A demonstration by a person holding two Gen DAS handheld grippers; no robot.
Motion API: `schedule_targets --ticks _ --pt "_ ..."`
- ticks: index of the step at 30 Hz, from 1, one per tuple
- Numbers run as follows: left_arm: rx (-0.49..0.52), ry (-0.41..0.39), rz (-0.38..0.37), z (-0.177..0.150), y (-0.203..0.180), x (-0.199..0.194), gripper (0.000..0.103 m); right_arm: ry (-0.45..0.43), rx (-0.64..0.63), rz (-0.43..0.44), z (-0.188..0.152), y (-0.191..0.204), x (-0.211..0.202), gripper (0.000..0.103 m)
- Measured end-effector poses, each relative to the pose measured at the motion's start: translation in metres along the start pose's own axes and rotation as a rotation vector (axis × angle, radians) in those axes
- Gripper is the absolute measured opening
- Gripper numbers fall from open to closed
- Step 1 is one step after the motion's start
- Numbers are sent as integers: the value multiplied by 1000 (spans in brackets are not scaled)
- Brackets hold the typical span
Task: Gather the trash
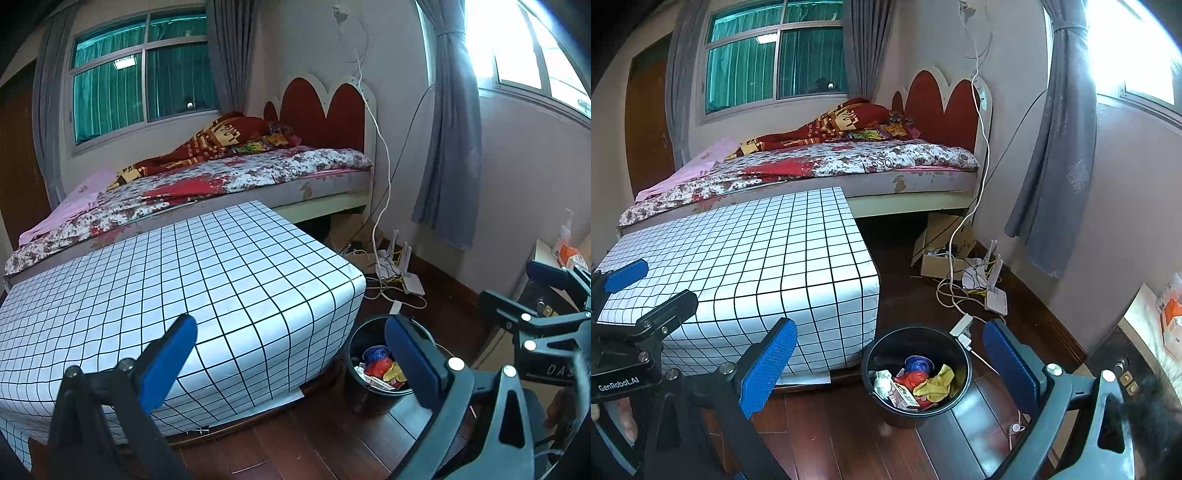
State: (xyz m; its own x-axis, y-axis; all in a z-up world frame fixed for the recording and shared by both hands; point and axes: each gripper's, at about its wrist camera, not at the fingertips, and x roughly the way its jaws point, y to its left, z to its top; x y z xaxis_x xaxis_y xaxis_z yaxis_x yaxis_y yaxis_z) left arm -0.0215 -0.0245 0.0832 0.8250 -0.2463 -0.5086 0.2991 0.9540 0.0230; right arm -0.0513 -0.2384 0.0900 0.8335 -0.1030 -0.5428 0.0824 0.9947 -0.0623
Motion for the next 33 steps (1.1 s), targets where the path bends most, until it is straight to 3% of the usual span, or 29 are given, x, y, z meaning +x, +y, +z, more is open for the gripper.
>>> schedule_targets --ticks 33 --pt "27 -17 -6 7 -4 -2 102 -2 3 1 4 -2 0 102"
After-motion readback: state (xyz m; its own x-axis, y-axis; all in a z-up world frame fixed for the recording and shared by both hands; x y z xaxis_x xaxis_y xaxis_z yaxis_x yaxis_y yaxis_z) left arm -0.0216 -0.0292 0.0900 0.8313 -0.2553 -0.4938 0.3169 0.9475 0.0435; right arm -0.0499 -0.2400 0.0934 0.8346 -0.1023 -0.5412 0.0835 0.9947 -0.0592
